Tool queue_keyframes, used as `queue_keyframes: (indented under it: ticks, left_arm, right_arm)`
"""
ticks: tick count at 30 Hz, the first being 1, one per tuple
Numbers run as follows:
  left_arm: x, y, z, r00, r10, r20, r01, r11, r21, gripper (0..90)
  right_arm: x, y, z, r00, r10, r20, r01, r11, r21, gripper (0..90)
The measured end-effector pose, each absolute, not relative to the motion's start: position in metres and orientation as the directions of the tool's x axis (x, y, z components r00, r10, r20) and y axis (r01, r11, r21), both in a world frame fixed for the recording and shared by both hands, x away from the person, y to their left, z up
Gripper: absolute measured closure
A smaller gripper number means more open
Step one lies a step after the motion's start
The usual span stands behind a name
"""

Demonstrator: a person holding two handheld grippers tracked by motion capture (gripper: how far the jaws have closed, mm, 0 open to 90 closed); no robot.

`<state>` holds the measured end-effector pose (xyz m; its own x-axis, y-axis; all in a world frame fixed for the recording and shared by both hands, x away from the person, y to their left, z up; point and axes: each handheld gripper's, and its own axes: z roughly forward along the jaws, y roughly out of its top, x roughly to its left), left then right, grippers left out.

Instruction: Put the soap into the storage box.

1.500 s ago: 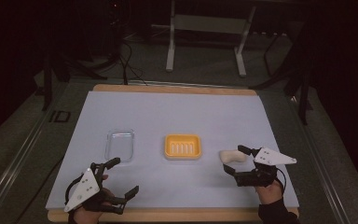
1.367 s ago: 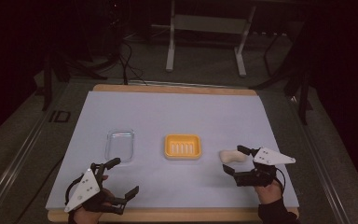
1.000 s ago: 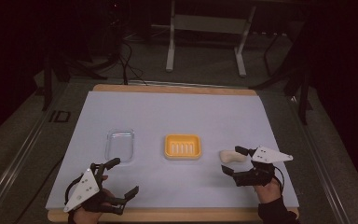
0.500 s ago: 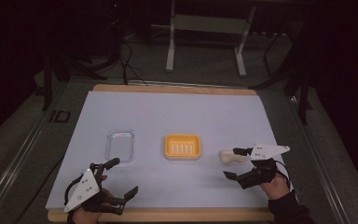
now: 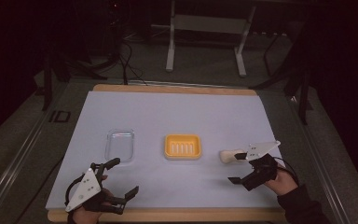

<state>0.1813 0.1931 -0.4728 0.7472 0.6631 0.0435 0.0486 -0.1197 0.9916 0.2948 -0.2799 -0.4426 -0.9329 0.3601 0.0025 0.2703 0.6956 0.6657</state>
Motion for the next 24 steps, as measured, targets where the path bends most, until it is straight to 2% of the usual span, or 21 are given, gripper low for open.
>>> queue_keyframes:
  ticks: [4, 13, 24]
  left_arm:
    - [0.181, 0.192, -0.473, 0.749, 0.661, 0.046, 0.052, -0.128, 0.990, 0.2]
    - [0.182, 0.192, -0.474, 0.750, 0.659, 0.048, 0.054, -0.134, 0.990, 0.2]
    - [0.182, 0.192, -0.474, 0.752, 0.657, 0.052, 0.057, -0.144, 0.988, 0.2]
  right_arm:
    - [0.295, -0.278, -0.440, -0.943, 0.333, 0.013, 0.263, 0.720, 0.642, 12.8]
    - [0.297, -0.266, -0.437, -0.970, 0.242, 0.031, 0.228, 0.852, 0.471, 13.1]
    - [0.299, -0.257, -0.438, -0.976, 0.213, 0.055, 0.218, 0.905, 0.366, 13.2]
